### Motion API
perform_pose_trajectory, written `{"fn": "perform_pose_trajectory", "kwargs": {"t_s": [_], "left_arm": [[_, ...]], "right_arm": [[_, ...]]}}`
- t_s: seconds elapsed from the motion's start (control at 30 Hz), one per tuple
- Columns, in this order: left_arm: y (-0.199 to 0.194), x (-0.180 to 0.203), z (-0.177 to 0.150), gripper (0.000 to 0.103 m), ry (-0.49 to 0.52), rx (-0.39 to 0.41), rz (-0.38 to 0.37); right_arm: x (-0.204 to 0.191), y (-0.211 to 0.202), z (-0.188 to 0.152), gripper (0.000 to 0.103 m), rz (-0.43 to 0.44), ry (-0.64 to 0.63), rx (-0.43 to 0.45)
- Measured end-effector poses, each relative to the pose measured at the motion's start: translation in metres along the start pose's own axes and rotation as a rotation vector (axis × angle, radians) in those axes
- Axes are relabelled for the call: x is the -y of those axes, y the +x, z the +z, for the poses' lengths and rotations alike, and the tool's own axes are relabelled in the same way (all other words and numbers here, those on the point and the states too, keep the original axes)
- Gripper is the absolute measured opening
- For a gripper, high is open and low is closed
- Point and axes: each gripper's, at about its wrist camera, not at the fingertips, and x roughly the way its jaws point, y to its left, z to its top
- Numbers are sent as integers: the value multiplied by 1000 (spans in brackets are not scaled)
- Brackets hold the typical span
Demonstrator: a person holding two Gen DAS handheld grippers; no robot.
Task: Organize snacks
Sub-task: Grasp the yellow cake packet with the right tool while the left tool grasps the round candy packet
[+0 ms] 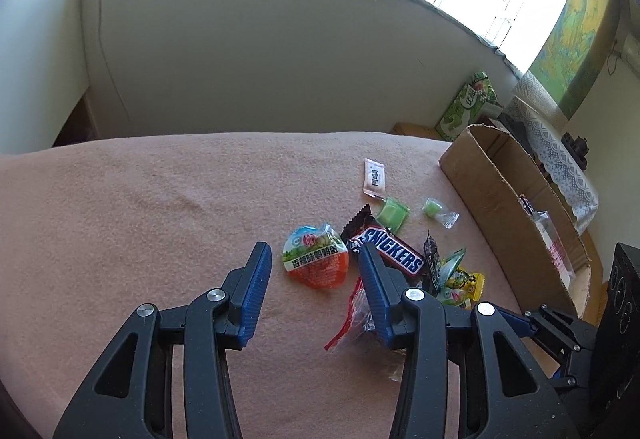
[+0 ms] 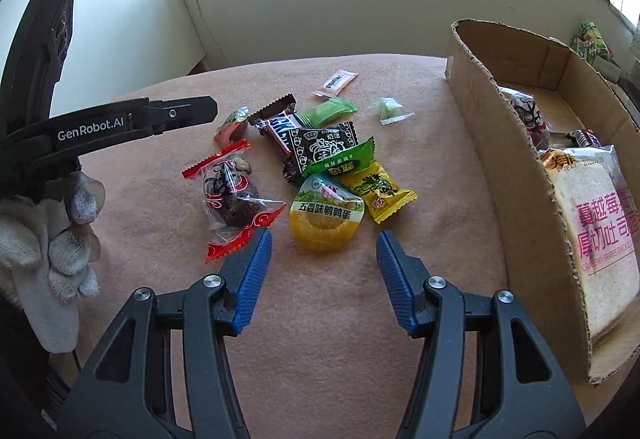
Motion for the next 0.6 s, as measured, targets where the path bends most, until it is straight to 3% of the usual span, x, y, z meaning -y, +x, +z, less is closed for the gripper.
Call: {"fn": "perform_pose_trajectory", "kwargs": {"t_s": [0.6], "left_arm": [[28, 4, -4, 44, 63, -46, 64]], "right_arm": [[-14, 30, 23, 52, -57, -44, -21]]}}
